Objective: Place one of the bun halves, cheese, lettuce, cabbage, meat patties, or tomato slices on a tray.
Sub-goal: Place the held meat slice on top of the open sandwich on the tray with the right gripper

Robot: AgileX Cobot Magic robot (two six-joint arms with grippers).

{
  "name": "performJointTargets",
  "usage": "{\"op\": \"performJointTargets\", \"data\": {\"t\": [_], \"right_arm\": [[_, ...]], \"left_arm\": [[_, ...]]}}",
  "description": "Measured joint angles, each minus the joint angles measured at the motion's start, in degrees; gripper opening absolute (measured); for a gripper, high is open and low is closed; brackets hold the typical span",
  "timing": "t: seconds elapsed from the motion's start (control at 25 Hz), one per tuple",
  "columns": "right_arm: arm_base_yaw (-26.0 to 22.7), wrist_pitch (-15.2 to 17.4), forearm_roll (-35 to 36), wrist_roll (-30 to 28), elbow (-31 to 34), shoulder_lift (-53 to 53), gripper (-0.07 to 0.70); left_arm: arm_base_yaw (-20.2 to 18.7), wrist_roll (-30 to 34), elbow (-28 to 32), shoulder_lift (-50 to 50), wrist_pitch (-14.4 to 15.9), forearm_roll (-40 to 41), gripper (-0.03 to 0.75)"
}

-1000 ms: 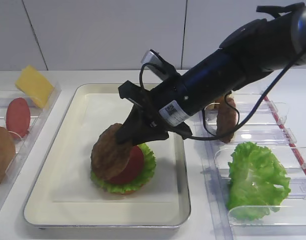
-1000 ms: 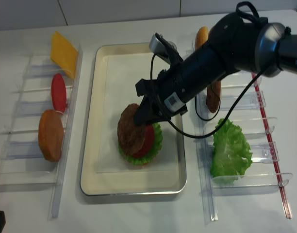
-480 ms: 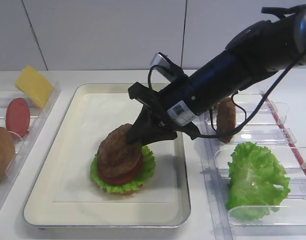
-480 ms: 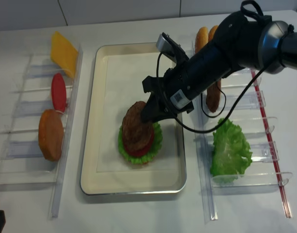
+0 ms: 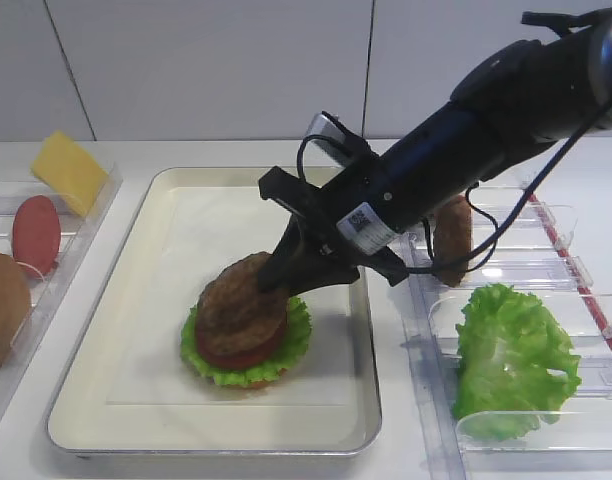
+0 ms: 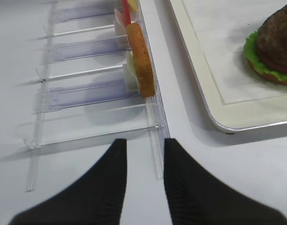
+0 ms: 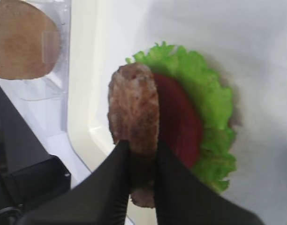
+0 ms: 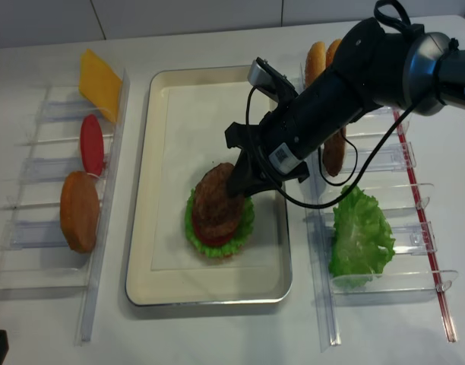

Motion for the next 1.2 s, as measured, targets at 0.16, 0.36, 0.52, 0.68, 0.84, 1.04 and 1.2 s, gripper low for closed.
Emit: {"op": "performJointTargets", "data": {"t": [0.16, 0.36, 0.52, 0.68, 0.84, 1.04, 1.2], "right_arm": [[0.0, 0.78, 1.99, -0.38, 0.0, 0.0, 0.117], [0.0, 2.35, 6.09, -2.72, 0.0, 0.47, 0.117], [0.0, 4.22, 10.66, -6.7, 0.0, 0.69, 0.117], [0.0, 4.22, 9.59, -6.82, 0.0, 1.8, 0.117], [0.0, 3.87, 7.75, -6.51, 0.0, 2.58, 0.117], [0.0, 3.28, 6.29, -5.78, 0.0, 2.81, 0.117], [0.0, 2.71, 5.28, -5.57, 0.0, 2.81, 0.117]], "left_arm": [[0.0, 0.0, 0.0, 0.0, 0.0, 0.0, 0.182], [0.0, 0.0, 0.0, 0.0, 0.0, 0.0, 0.182], [0.0, 0.0, 0.0, 0.0, 0.0, 0.0, 0.182], [0.0, 0.0, 0.0, 0.0, 0.0, 0.0, 0.182], [0.0, 0.0, 0.0, 0.0, 0.0, 0.0, 0.182], [0.0, 0.0, 0.0, 0.0, 0.0, 0.0, 0.182], [0.0, 0.0, 0.0, 0.0, 0.0, 0.0, 0.182]]}}
